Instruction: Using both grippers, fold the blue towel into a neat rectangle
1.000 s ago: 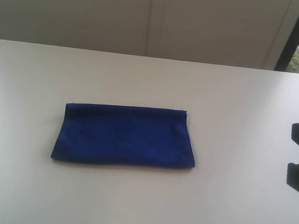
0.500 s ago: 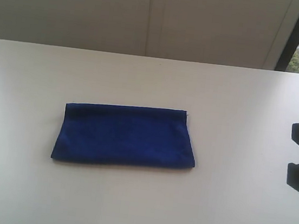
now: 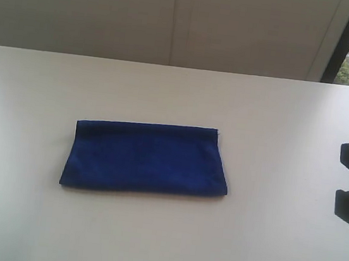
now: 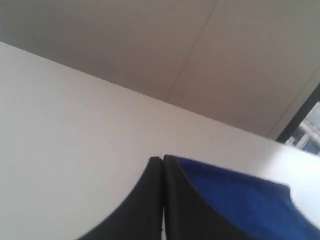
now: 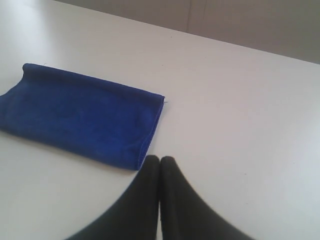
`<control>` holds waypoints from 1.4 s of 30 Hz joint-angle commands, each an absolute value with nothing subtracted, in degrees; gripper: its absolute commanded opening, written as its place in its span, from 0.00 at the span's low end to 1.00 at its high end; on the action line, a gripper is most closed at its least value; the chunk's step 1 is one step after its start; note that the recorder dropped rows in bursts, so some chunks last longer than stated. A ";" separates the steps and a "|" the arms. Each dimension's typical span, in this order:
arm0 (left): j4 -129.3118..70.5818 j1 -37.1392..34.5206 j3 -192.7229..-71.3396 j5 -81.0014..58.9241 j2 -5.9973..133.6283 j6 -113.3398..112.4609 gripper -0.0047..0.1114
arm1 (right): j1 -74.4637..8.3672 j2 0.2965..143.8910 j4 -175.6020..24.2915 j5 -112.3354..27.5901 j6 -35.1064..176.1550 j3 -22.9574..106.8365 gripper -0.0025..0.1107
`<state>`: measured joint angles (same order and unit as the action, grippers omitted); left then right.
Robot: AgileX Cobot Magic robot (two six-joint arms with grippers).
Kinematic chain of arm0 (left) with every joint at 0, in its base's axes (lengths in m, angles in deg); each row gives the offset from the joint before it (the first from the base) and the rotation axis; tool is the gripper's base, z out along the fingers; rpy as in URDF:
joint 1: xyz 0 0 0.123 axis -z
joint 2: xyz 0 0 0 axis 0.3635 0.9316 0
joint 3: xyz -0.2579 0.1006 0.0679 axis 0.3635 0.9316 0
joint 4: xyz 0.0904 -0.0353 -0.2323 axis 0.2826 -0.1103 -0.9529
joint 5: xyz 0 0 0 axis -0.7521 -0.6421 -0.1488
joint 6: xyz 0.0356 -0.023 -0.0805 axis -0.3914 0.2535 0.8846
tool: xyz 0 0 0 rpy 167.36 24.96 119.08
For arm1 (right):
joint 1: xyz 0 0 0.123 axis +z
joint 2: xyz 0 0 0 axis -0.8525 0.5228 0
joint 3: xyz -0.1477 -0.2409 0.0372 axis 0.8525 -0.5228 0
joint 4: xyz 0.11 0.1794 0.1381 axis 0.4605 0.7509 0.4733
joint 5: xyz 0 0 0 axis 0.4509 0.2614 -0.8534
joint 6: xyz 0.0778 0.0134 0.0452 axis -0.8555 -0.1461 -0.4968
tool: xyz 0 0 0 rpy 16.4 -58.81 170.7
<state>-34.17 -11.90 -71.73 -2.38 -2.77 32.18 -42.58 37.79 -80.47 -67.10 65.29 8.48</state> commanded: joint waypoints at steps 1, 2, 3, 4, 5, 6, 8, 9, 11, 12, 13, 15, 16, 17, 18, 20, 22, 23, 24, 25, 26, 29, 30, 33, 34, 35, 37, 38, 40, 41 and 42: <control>-33.06 -11.99 -71.34 -11.70 -4.82 21.64 0.04 | -43.08 37.53 -80.58 -66.34 65.08 8.22 0.02; -33.06 -11.99 -71.34 -14.24 -5.36 19.05 0.04 | -43.08 37.53 -80.58 -66.34 65.08 8.22 0.02; -33.06 -11.99 -71.34 -17.78 -5.92 17.16 0.04 | -43.08 37.53 -80.58 -66.34 65.08 8.22 0.02; -33.06 -11.99 -71.34 -21.68 -6.00 14.98 0.04 | -43.08 37.53 -80.58 -66.34 65.08 8.22 0.02; -33.06 -12.07 -71.34 -24.15 -6.00 13.80 0.04 | -43.08 37.53 -80.58 -66.34 65.08 8.22 0.02; -32.92 -12.07 -71.34 -23.70 -6.00 13.24 0.04 | -43.08 37.53 -80.58 -66.45 65.08 8.22 0.02; -32.92 -12.07 -71.34 -22.97 -6.00 11.24 0.04 | -43.08 37.53 -80.58 -66.42 65.08 8.22 0.02; -32.92 -12.07 -71.34 -22.97 -6.00 10.17 0.04 | -43.08 37.53 -80.58 -66.42 65.08 8.22 0.02; -32.92 -12.07 -71.34 -22.97 -6.00 8.45 0.04 | -43.08 37.53 -80.58 -66.55 65.08 8.22 0.02; -32.92 -12.07 -71.34 -22.97 -6.00 7.55 0.04 | -43.08 37.53 -80.58 -66.55 65.08 8.22 0.02; -32.92 -12.07 -71.34 -22.97 -6.00 6.99 0.04 | -43.08 37.53 -80.58 -66.55 65.08 8.22 0.02; -32.92 -12.60 -71.34 -22.97 -6.00 6.58 0.04 | -43.08 37.53 -80.58 -66.55 65.08 8.22 0.02; -32.92 -13.26 -71.34 -22.93 -6.00 6.58 0.04 | -43.08 37.53 -80.58 -66.55 65.08 8.22 0.02; -32.92 -13.93 -71.34 -22.93 -6.00 6.58 0.04 | -43.08 37.53 -80.58 -66.55 65.08 8.22 0.02; -33.02 -14.92 -71.34 -22.93 -6.00 7.23 0.04 | -43.08 37.53 -80.58 -66.55 65.08 8.22 0.02; -33.01 -16.61 -71.34 -22.93 -6.00 8.49 0.04 | -43.08 37.53 -80.58 -66.55 65.08 8.22 0.02; -33.01 -17.54 -71.34 -22.93 -6.00 10.28 0.04 | -43.08 37.53 -80.58 -66.55 65.08 8.22 0.02; -33.01 -17.53 -71.34 -22.93 -6.00 10.97 0.04 | -43.08 37.53 -80.58 -66.55 65.08 8.22 0.02; -32.89 -17.53 -71.34 -22.93 -6.00 11.65 0.04 | -43.08 37.53 -80.58 -66.55 65.08 8.22 0.02; -32.89 -17.29 -71.34 -22.83 -6.00 12.48 0.04 | -43.08 37.53 -80.58 -66.55 65.08 8.22 0.02; -32.74 -17.17 -71.34 -22.79 -6.00 13.09 0.04 | -43.08 37.53 -80.58 -66.55 65.08 8.22 0.02; -32.74 -17.17 -71.34 -22.79 -6.00 13.24 0.04 | -43.08 37.53 -80.58 -66.55 65.08 8.22 0.02; -32.74 -17.17 -71.34 -22.79 -6.00 13.24 0.04 | -43.08 37.53 -80.58 -66.55 65.08 8.22 0.02; -32.74 -17.17 -71.34 -22.79 -6.00 12.59 0.04 | -43.08 37.53 -80.58 -66.55 65.08 8.22 0.02; -32.74 -17.17 -71.34 -22.79 -6.00 11.91 0.04 | -43.08 37.53 -80.58 -66.55 65.08 8.22 0.02; -32.74 -17.17 -71.34 -22.79 -6.00 10.89 0.04 | -43.08 37.53 -80.58 -66.55 65.08 8.22 0.02; -32.74 -17.17 -71.34 -22.79 -6.00 10.45 0.04 | -43.08 37.53 -80.58 -66.55 65.08 8.22 0.02; -32.74 -17.17 -71.34 -22.79 -6.00 10.45 0.04 | -43.08 37.53 -80.58 -66.55 65.08 8.22 0.02; -32.74 -17.17 -71.34 -22.79 -6.00 10.41 0.04 | -43.08 37.53 -80.58 -66.55 65.08 8.22 0.02; -32.74 -17.17 -71.34 -22.49 -6.00 10.41 0.04 | -43.08 37.53 -80.58 -66.55 65.08 8.22 0.02; -32.74 -17.17 -71.34 -22.49 -6.00 10.41 0.04 | -43.08 37.53 -80.58 -66.55 65.08 8.22 0.02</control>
